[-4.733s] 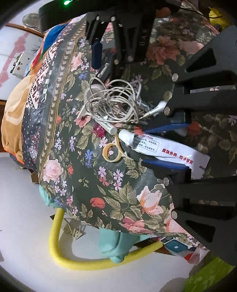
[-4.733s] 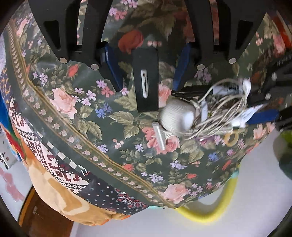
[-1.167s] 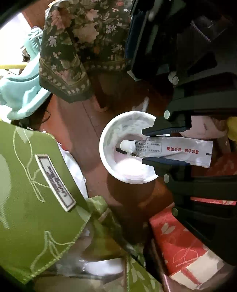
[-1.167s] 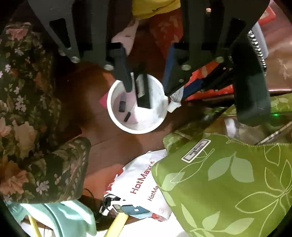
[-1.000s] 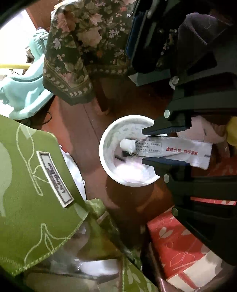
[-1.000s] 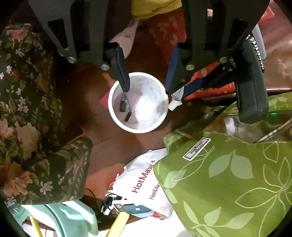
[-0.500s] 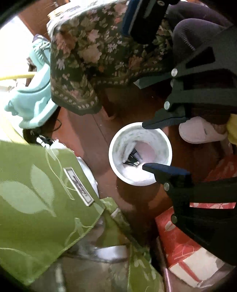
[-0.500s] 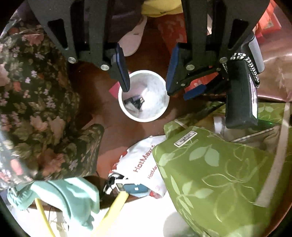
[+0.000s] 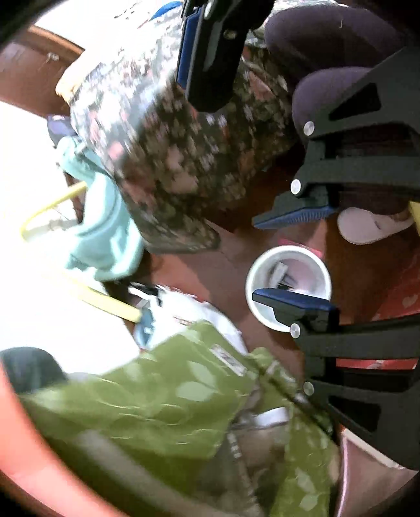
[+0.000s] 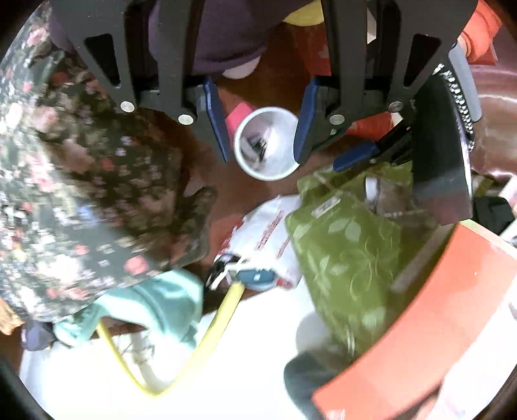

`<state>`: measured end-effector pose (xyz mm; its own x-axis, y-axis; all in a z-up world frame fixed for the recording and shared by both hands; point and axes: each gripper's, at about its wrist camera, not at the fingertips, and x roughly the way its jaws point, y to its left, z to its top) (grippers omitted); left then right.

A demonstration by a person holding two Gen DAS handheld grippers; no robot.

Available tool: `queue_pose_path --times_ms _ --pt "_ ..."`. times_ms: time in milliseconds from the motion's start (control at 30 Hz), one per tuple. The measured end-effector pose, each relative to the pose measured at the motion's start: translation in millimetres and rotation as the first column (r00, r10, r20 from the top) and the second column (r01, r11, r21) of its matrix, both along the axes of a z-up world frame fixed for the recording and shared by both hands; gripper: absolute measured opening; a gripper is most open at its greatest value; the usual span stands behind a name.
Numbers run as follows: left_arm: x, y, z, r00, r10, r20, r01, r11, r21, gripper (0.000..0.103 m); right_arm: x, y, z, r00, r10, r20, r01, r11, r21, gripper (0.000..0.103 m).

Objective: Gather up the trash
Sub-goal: 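Move both open tools back to the remaining items on the bed, then grasp the white earphones with the left tool while the right grasps the tape roll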

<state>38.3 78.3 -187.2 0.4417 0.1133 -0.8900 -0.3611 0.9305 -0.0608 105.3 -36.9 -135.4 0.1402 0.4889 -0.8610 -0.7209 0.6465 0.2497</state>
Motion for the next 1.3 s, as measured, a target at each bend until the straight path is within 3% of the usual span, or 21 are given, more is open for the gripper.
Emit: queue_pose_path --times_ms 167,333,667,933,1000,1067,1300 --pt "14 -31 41 0.994 -0.048 0.102 0.047 0.999 0.011 0.037 9 -56 36 0.989 -0.075 0.127 0.069 0.996 0.053 0.037" --pt "36 -66 79 0.975 -0.111 0.190 0.110 0.994 0.018 0.037 22 -112 68 0.948 -0.170 0.267 0.152 0.985 0.086 0.037" --pt "102 -146 133 0.915 -0.260 0.309 0.266 0.964 0.026 0.037 65 -214 112 0.866 -0.350 0.358 0.304 0.935 0.181 0.037" --pt "158 -184 144 0.890 -0.296 0.346 0.295 0.954 0.058 0.038 110 -274 116 0.812 -0.439 0.385 0.399 0.899 0.183 0.037" --pt "176 -193 144 0.887 -0.307 0.345 0.308 0.950 0.055 0.044 123 -285 112 0.810 -0.451 0.374 0.411 0.893 0.185 0.040" --pt "190 -199 141 0.885 -0.309 0.348 0.312 0.949 0.050 0.056 136 -294 107 0.806 -0.460 0.372 0.424 0.888 0.179 0.049" --pt "237 -216 119 0.887 -0.325 0.328 0.328 0.943 0.047 0.067 183 -312 78 0.814 -0.471 0.338 0.454 0.881 0.134 0.061"
